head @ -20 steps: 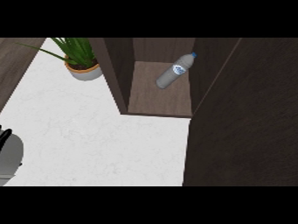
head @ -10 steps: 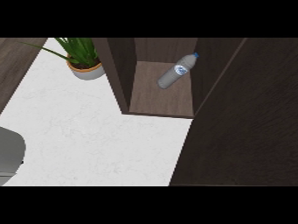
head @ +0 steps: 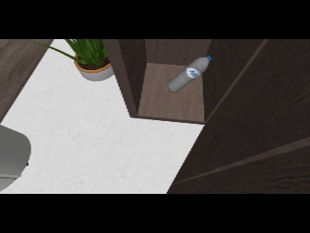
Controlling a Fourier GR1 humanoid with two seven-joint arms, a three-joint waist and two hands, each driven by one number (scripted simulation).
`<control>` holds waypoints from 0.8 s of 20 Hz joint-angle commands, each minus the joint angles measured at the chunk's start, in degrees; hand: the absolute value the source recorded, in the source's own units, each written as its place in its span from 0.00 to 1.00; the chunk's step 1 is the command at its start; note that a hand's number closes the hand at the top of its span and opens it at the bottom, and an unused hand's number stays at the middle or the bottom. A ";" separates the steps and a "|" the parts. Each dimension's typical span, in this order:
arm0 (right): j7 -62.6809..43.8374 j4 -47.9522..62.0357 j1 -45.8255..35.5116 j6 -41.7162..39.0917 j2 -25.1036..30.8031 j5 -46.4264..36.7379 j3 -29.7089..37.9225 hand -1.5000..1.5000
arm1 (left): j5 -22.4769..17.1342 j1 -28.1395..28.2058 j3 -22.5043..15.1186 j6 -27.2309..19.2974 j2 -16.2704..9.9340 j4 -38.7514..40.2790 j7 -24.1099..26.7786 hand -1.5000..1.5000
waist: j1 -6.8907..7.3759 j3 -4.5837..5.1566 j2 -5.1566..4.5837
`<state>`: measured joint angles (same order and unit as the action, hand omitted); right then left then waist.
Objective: Pick up the bottled water, place it into the cabinet and close the cabinet
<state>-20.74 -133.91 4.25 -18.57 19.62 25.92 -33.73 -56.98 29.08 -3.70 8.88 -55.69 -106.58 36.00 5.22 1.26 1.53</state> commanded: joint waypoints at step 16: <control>-18.90 12.80 -25.67 4.31 -19.06 6.81 -5.82 1.00 | -2.36 3.77 6.24 9.77 -2.46 2.59 2.08 0.00 | 3.87 -0.60 -2.04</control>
<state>-36.04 -127.63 -13.08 -21.46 10.73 30.40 -37.05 -58.80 31.71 0.20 17.12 -57.83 -106.05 37.09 8.32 0.75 -0.28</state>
